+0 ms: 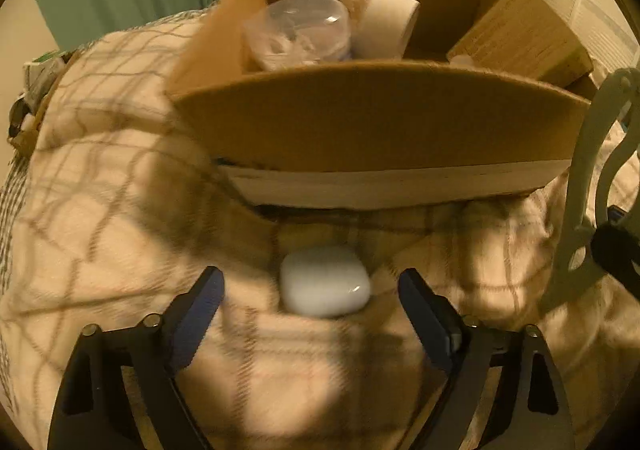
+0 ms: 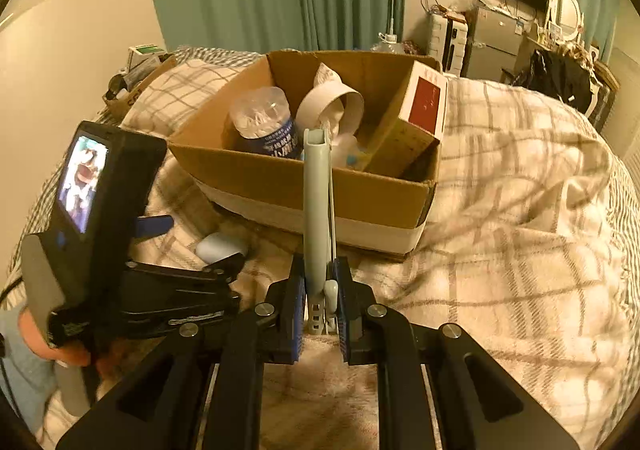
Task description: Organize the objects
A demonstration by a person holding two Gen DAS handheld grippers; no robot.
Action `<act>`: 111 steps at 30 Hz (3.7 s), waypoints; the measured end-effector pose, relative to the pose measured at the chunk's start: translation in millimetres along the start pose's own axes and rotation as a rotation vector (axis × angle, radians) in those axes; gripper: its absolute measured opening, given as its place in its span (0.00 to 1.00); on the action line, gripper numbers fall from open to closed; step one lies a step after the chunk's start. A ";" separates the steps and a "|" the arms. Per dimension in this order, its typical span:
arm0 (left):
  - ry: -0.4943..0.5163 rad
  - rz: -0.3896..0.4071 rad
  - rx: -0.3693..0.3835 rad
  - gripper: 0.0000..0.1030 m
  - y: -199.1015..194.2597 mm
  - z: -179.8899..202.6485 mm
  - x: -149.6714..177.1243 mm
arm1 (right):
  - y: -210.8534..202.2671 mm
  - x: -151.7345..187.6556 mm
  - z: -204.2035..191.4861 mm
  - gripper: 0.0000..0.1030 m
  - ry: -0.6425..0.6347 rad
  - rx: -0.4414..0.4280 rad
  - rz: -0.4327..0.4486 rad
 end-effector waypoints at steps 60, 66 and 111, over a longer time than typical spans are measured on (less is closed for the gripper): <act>-0.131 0.470 0.037 0.48 -77.6 -34.9 -165.2 | 68.8 -123.5 32.2 0.12 0.020 0.067 -0.009; -0.074 0.447 0.086 0.49 -44.0 -21.6 -158.3 | 82.3 -117.1 36.7 0.12 0.062 0.036 0.007; -0.076 0.778 -0.004 1.00 -257.4 -30.9 -64.9 | -155.2 -70.7 9.7 1.00 -0.071 0.383 0.455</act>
Point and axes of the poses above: each gripper's, at about its wrist camera, not at the fingertips, and y roughly the way its jaws point, z to its right, x to its underside, the point moved 6 cm from there along y, roughly the way its jaws point, and after that the axes turned 15 degrees about z, right-handed, at the moved point
